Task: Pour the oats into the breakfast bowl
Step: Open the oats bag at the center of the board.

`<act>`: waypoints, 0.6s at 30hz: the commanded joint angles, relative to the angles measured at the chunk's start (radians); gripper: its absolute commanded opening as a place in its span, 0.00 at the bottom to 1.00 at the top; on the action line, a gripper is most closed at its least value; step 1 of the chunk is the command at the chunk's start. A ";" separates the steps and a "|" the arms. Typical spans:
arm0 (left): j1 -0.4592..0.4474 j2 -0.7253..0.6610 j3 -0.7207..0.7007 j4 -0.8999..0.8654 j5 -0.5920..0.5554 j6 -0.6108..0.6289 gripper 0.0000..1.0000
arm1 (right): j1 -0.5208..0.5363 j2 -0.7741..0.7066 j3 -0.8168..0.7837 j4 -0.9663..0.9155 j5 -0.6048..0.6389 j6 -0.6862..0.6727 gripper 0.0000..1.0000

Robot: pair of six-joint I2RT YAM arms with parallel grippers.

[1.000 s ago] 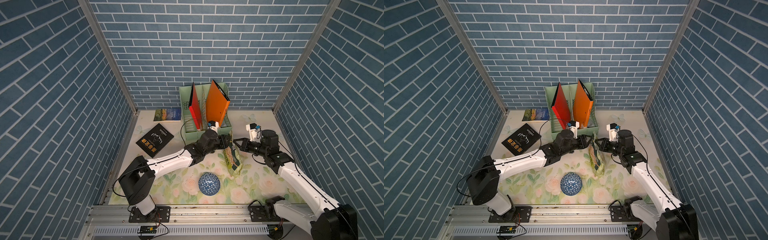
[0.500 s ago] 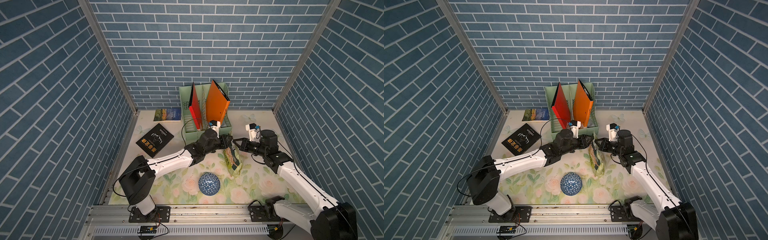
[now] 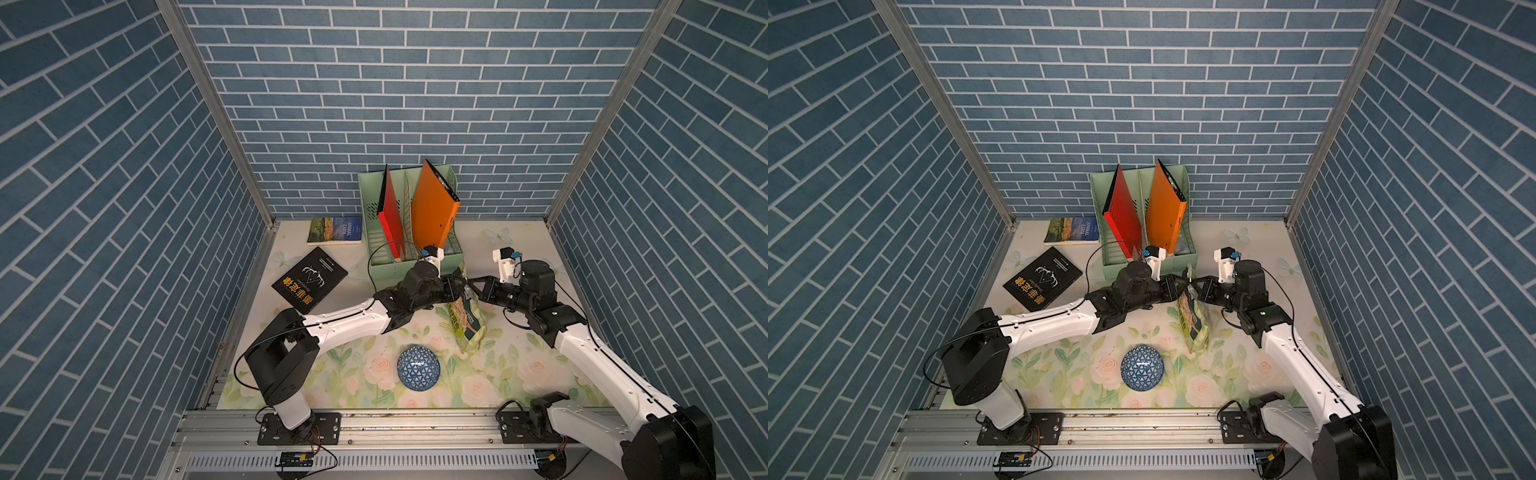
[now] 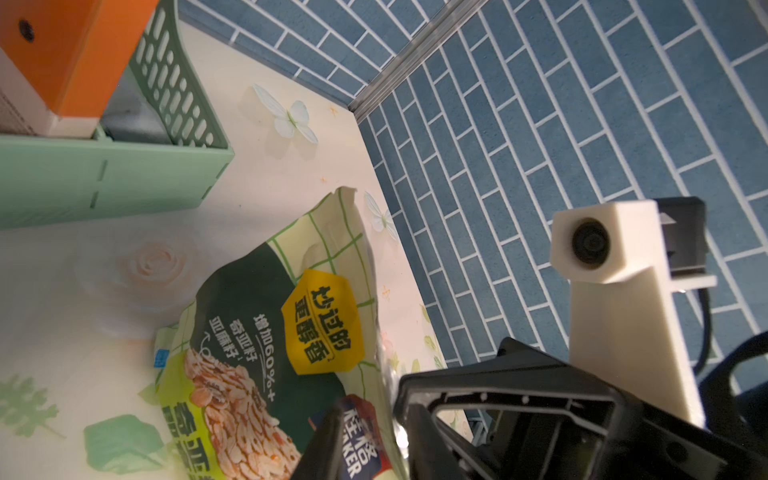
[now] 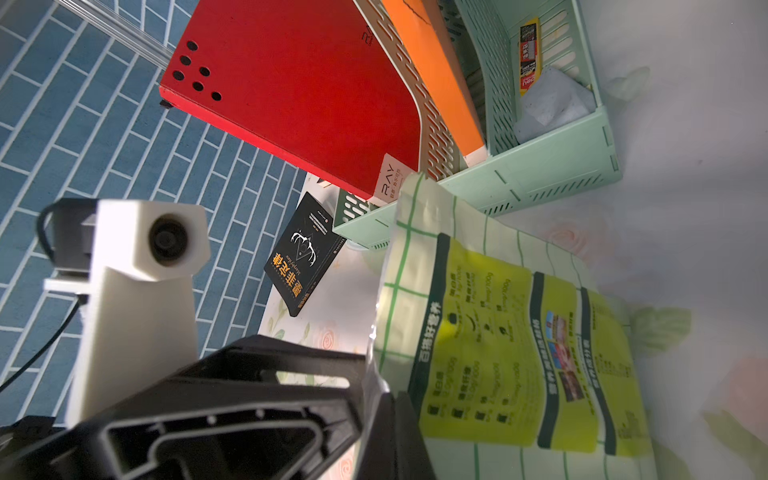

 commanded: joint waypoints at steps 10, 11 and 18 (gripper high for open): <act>-0.015 0.046 0.063 -0.027 0.026 -0.020 0.00 | 0.003 -0.028 0.006 -0.032 0.038 0.016 0.00; -0.015 0.046 0.068 -0.028 0.028 -0.021 0.00 | 0.004 -0.030 0.012 -0.047 0.051 0.007 0.00; -0.013 -0.029 0.064 -0.100 -0.097 -0.005 0.00 | 0.004 -0.046 0.085 -0.187 0.314 -0.073 0.00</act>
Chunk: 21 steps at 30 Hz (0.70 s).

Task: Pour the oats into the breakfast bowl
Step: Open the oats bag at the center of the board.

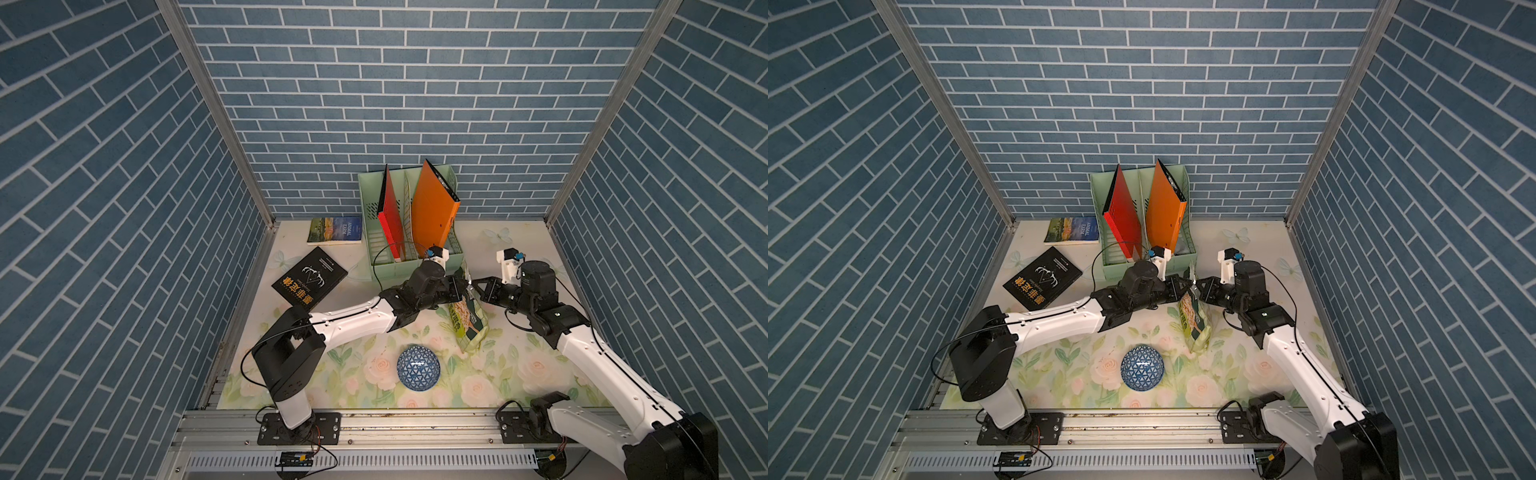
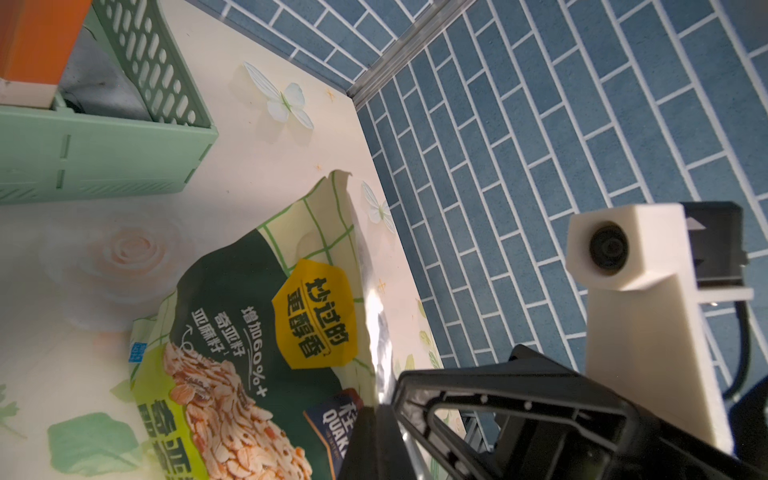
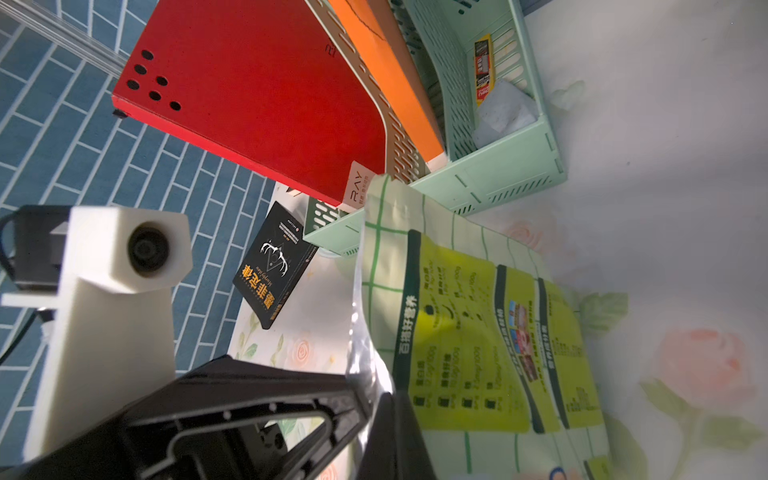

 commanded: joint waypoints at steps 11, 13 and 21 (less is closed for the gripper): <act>0.001 -0.078 0.024 -0.119 -0.101 0.048 0.00 | -0.009 0.012 0.149 -0.103 0.074 -0.122 0.00; 0.001 -0.070 0.026 -0.104 -0.088 0.046 0.00 | -0.008 0.030 0.145 -0.066 -0.011 -0.085 0.12; 0.000 -0.056 0.022 -0.055 -0.046 0.027 0.00 | 0.071 0.050 0.117 -0.016 -0.039 -0.052 0.40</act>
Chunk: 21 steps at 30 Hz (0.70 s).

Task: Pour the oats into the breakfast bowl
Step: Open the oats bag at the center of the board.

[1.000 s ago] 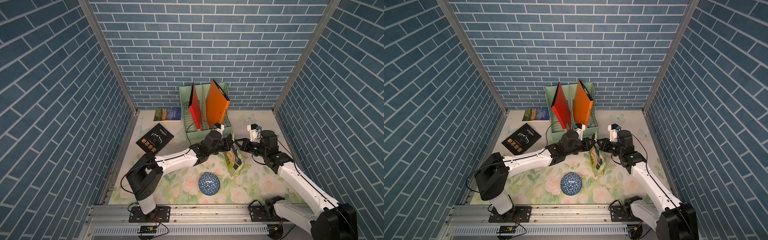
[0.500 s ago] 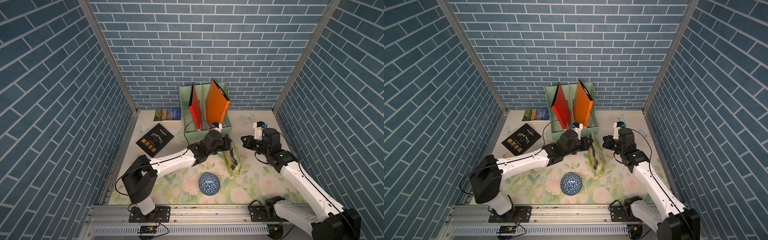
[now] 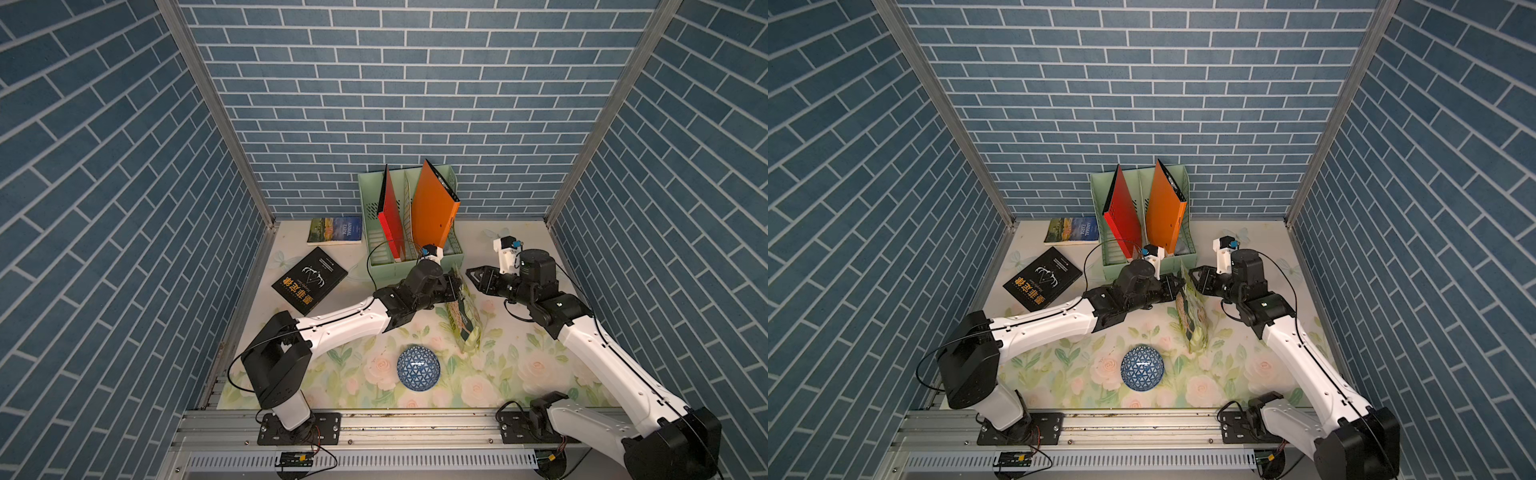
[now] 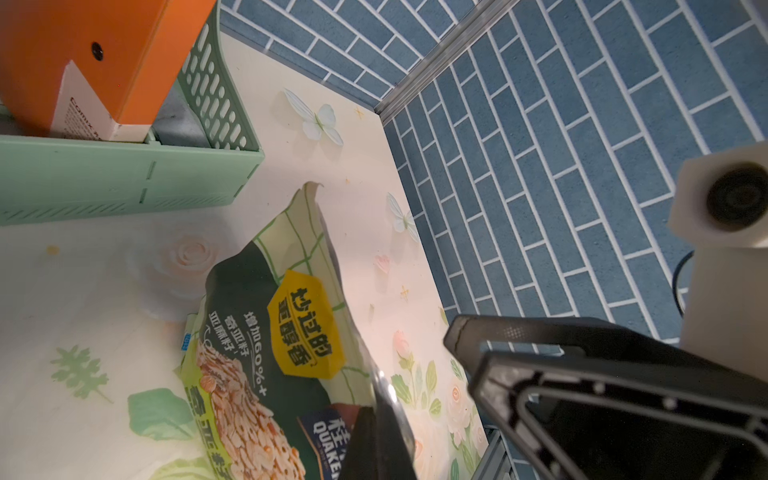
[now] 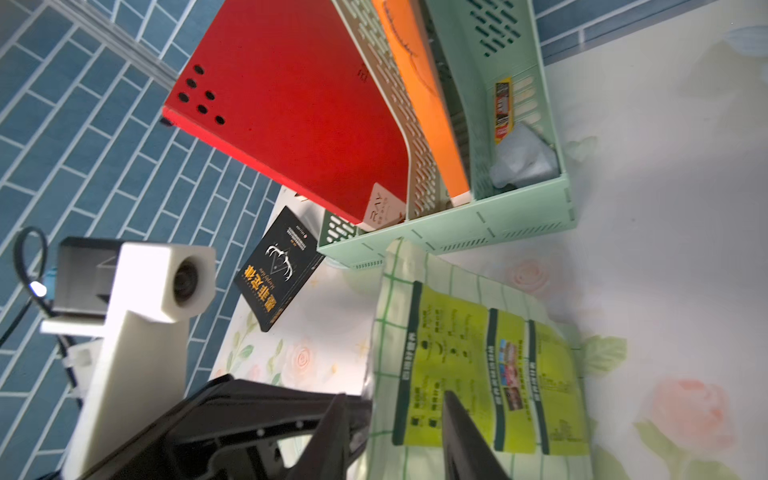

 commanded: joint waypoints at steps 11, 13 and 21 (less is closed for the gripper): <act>0.002 0.003 0.013 0.062 0.030 -0.022 0.00 | 0.023 -0.021 -0.040 0.011 -0.019 -0.011 0.36; 0.004 0.009 0.014 0.075 0.044 -0.036 0.00 | 0.025 -0.044 -0.061 0.015 -0.034 -0.018 0.36; 0.004 0.020 0.028 0.071 0.050 -0.046 0.00 | 0.025 -0.111 -0.117 0.031 -0.061 -0.028 0.39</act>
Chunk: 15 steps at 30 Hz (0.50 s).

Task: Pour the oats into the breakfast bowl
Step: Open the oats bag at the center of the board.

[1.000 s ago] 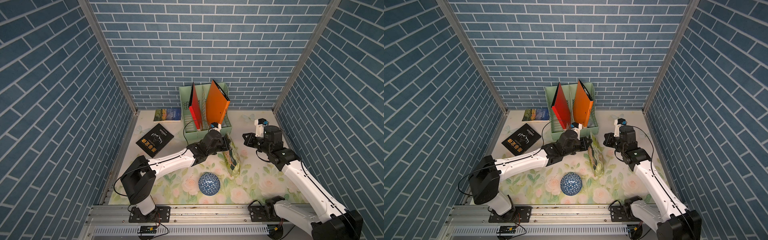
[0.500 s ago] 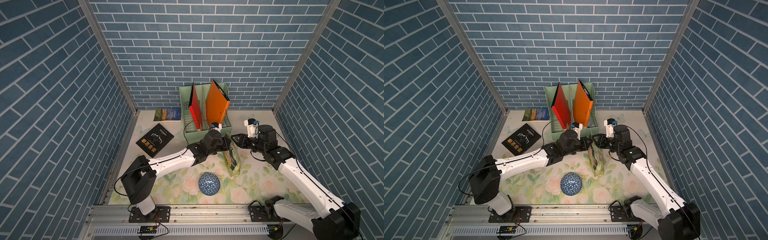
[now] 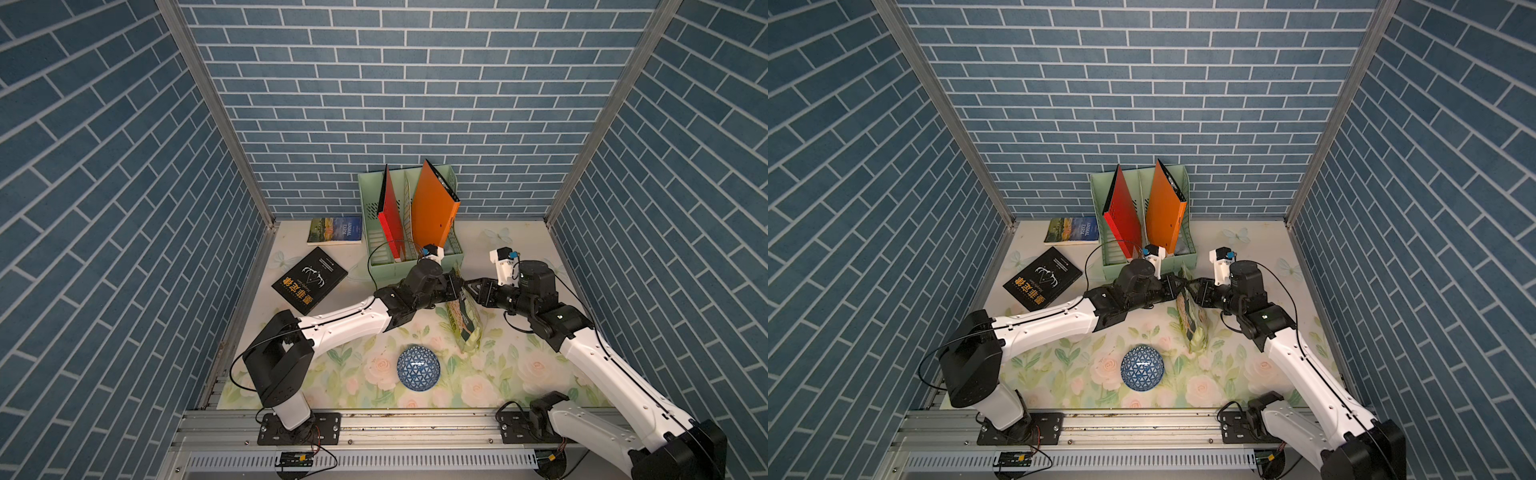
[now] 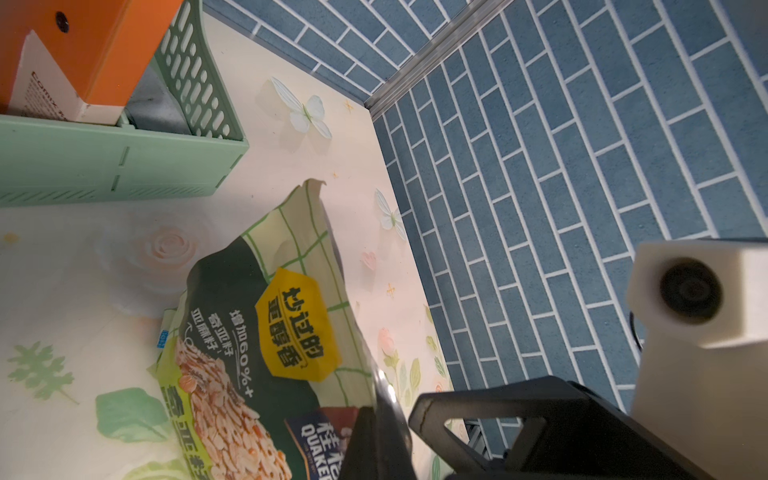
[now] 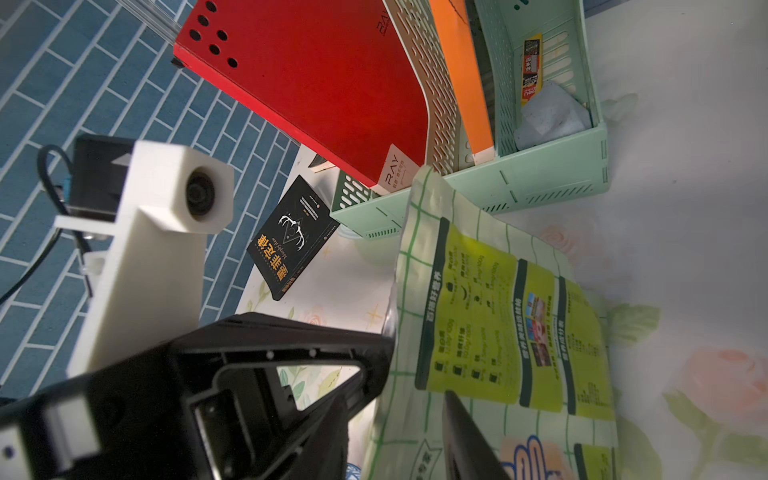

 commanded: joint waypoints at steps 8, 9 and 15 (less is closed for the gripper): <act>0.002 0.009 0.031 0.038 0.012 -0.004 0.00 | 0.007 0.003 -0.024 0.033 -0.030 -0.024 0.32; 0.002 0.009 0.031 0.038 0.011 -0.005 0.00 | 0.007 0.002 -0.028 0.034 -0.032 -0.026 0.32; 0.002 0.012 0.034 0.036 0.016 -0.005 0.00 | 0.009 -0.008 -0.054 0.036 -0.027 -0.025 0.33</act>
